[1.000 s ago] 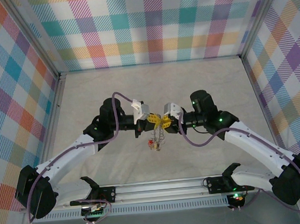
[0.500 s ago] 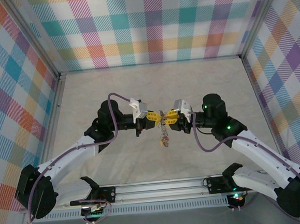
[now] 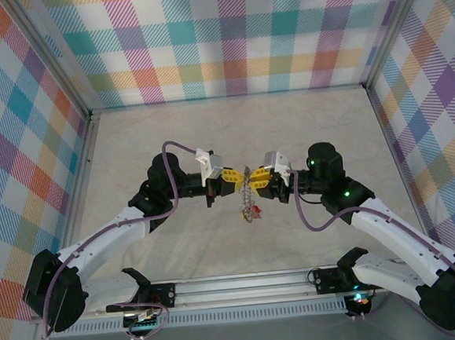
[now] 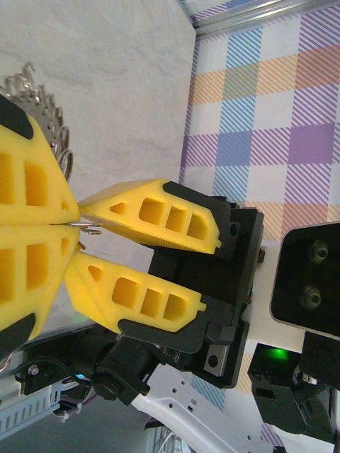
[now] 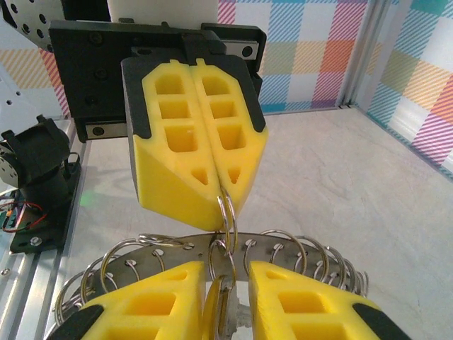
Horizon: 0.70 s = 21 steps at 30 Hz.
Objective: Put the keys on the keyring
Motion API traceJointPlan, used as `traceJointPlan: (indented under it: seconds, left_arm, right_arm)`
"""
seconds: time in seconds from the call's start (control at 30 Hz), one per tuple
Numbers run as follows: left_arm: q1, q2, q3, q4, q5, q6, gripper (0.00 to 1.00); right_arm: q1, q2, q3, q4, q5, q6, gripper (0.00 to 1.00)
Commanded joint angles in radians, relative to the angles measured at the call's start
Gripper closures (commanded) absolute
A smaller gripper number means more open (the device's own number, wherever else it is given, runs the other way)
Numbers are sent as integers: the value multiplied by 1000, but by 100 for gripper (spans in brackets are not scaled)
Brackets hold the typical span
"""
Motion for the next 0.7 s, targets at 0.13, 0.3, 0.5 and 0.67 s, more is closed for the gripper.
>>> traceJointPlan:
  seconds: [0.13, 0.3, 0.5, 0.67]
  left_arm:
    - [6, -11, -11, 69, 1, -28, 100]
    - [6, -13, -18, 85, -11, -41, 100]
    - [6, 1, -9, 92, -18, -57, 100]
    - [6, 25, -1, 104, -13, -63, 100]
  right_arm:
    - [-8, 4, 0, 39, -51, -3, 79]
    - [-8, 15, 1, 55, -50, -1, 74]
    - [-8, 26, 8, 43, -42, -15, 74]
    - [-9, 39, -1, 59, -49, -6, 84]
